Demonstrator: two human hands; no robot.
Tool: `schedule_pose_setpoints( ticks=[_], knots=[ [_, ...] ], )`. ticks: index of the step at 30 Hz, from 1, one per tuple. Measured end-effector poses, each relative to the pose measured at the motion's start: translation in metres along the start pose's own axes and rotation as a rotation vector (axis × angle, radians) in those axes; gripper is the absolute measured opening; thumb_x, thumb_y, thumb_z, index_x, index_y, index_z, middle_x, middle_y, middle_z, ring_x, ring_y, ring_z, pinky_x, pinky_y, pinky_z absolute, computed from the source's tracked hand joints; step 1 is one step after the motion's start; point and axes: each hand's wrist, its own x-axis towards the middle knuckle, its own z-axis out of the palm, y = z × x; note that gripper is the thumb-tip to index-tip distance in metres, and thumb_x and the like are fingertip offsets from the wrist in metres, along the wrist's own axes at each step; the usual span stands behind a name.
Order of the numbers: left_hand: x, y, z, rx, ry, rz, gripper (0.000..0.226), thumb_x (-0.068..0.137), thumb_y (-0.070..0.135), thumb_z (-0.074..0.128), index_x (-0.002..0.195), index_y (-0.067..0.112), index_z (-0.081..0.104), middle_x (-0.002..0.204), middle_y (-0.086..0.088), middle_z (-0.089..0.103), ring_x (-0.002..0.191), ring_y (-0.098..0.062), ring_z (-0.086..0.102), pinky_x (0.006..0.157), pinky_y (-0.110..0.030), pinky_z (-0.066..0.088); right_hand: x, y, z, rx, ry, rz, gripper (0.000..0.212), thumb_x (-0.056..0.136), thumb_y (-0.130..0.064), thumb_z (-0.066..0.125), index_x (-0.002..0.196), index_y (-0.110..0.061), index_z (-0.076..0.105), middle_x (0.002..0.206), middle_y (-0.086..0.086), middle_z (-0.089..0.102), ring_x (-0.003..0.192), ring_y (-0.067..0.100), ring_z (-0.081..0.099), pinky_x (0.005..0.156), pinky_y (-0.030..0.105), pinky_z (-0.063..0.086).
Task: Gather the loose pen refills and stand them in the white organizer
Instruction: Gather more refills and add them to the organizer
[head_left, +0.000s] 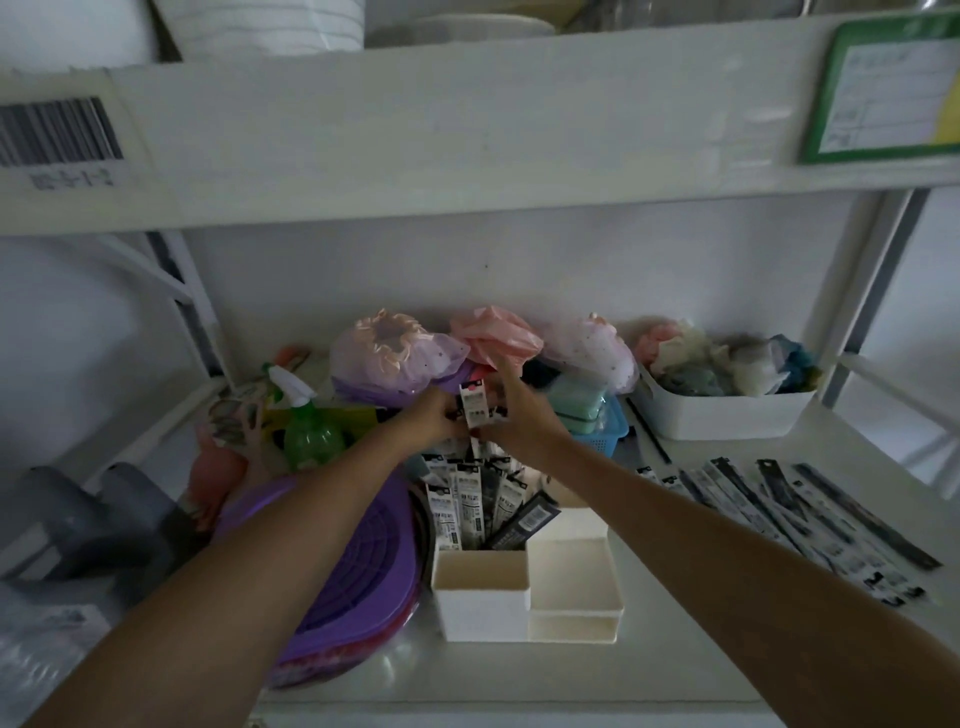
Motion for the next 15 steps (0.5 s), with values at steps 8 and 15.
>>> schedule_pose_setpoints(
  ticks=[8, 15],
  knots=[
    [-0.016, 0.000, -0.010, -0.092, 0.082, -0.088, 0.040, 0.093, 0.018, 0.050, 0.055, 0.017, 0.039, 0.057, 0.002, 0.031, 0.053, -0.009, 0.030, 0.052, -0.026, 0.021, -0.013, 0.033, 0.011, -0.416, -0.051, -0.045, 0.080, 0.079, 0.014, 0.052, 0.144, -0.026, 0.027, 0.137, 0.012, 0.052, 0.108, 0.031, 0.061, 0.086, 0.045, 0.055],
    [-0.029, 0.026, -0.049, -0.040, 0.446, 0.120, 0.043, 0.094, 0.017, 0.047, 0.052, 0.011, 0.042, 0.051, -0.008, 0.038, 0.049, -0.018, 0.033, 0.052, -0.027, 0.025, -0.016, 0.019, 0.004, -0.616, -0.154, -0.045, 0.081, 0.081, 0.003, 0.062, 0.146, -0.023, 0.021, 0.141, 0.010, 0.046, 0.122, 0.031, 0.052, 0.096, 0.040, 0.048]
  ],
)
